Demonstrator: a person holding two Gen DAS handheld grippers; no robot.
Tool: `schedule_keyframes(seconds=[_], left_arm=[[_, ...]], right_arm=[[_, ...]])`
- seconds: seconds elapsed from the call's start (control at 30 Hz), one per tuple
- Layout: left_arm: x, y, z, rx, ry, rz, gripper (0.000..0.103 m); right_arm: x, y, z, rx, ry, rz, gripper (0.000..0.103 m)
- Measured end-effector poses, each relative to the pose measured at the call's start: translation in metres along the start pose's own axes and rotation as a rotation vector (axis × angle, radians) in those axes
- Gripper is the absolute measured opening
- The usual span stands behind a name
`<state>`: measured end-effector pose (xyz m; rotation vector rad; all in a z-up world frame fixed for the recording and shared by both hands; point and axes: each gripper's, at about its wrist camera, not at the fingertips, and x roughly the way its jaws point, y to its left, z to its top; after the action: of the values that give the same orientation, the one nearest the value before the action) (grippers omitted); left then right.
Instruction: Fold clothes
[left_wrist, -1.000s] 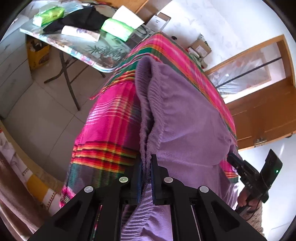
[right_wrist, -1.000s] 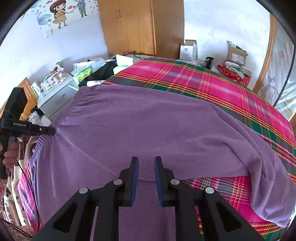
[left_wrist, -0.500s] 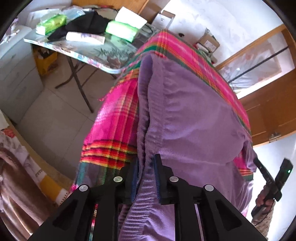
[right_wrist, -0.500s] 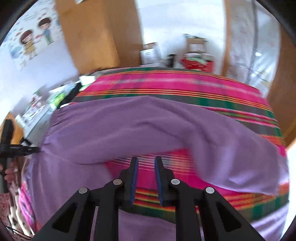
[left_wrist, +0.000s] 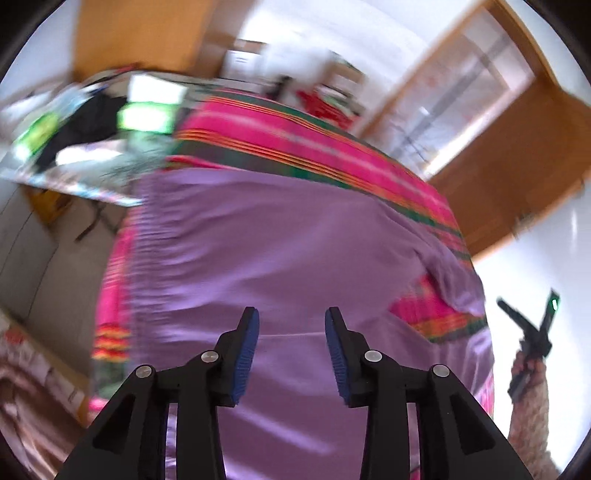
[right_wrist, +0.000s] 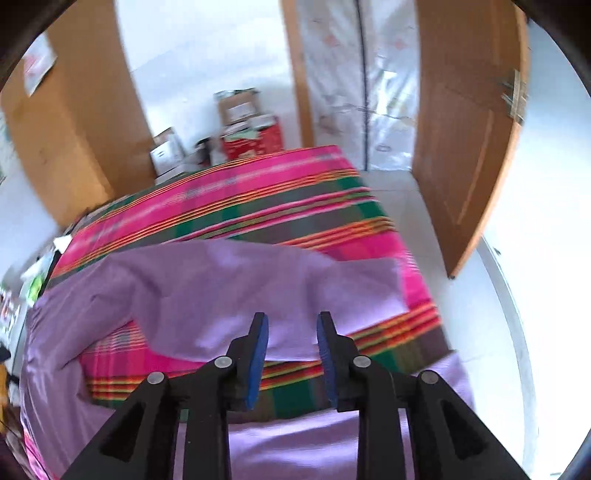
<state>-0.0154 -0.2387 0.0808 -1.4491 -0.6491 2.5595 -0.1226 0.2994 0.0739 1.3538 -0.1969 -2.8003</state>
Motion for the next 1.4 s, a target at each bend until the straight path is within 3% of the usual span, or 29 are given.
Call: schedule_keyframes(seconds=[0.2,0.4,0.83,0.87,0.93,1.0,1.2,1.4], left_arm=[[0.054,-0.073,0.014,0.141,0.089,-0.015,0.039],[0.105,-0.115,0.015,0.222,0.165,-0.020,0.039],[0.150,-0.131,0.021,0.252,0.168,0.054,0.039],[0.152,-0.132,0.021,0.259,0.166,0.060,0.039],[0.155,-0.135,0.021,0.270,0.163,0.069,0.039],[0.159,-0.136,0.022,0.276,0.164,0.072,0.039],[0.170,-0.137,0.024,0.287,0.168,0.075,0.039],[0.175,-0.131,0.029,0.267,0.177,0.055,0.039]], right_arm=[[0.013,-0.055,0.014,0.100,0.006,-0.035,0.031],[0.042,-0.098,0.012,0.214,0.073,-0.017,0.034],[0.087,-0.079,0.013,0.136,0.106,0.114,0.035],[0.088,-0.078,0.013,0.132,0.104,0.117,0.029],[0.086,-0.075,0.013,0.114,0.103,0.122,0.008],[0.085,-0.073,0.014,0.097,0.101,0.128,0.006],[0.049,-0.071,0.031,0.078,-0.031,0.084,0.005],[0.034,-0.057,0.070,-0.002,-0.125,-0.051,0.005]])
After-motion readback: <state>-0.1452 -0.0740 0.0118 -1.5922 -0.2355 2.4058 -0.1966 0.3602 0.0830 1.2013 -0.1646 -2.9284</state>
